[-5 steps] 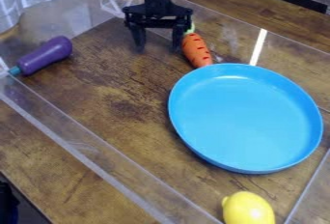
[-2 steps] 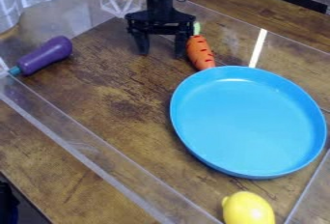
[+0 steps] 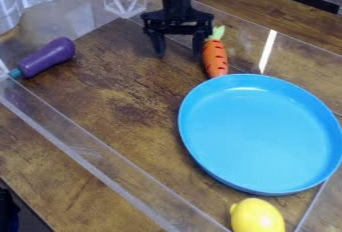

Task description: Put the carrot on the blue tray

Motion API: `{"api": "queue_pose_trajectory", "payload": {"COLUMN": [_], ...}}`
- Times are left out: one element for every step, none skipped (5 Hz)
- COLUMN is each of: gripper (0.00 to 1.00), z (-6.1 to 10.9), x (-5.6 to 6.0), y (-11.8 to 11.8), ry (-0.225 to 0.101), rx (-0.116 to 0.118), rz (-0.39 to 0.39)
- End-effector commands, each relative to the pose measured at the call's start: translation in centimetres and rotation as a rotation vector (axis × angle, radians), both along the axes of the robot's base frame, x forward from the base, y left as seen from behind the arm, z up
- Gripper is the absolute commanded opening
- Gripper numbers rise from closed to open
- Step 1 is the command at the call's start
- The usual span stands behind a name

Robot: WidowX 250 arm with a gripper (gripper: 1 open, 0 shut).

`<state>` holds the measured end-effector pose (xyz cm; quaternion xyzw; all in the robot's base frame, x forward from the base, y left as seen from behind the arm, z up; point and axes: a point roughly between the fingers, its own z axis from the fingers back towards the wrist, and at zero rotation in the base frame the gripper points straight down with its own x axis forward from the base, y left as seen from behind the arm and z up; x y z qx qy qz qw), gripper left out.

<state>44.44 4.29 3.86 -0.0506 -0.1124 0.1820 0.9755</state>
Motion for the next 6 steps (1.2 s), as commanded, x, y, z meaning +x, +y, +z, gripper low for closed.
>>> {"api": "queue_pose_trajectory", "payload": {"gripper": [1.00,1.00,1.00,1.00,1.00,1.00], "z": [3.8,2.7,2.0,1.5,0.6,-0.3], "x": [0.6,0.2,0.3,0.1,0.0,-0.2], "y": [1.1,-0.8,-2.3,-2.4,-2.6,-2.9], "ry": [-0.104,-0.115,-0.125,-0.133,-0.140,-0.148], "rx": [0.010,0.006,0.002,-0.001,-0.003,-0.003], "rz": [-0.013,-0.045,-0.067,-0.086,-0.111,-0.136]}}
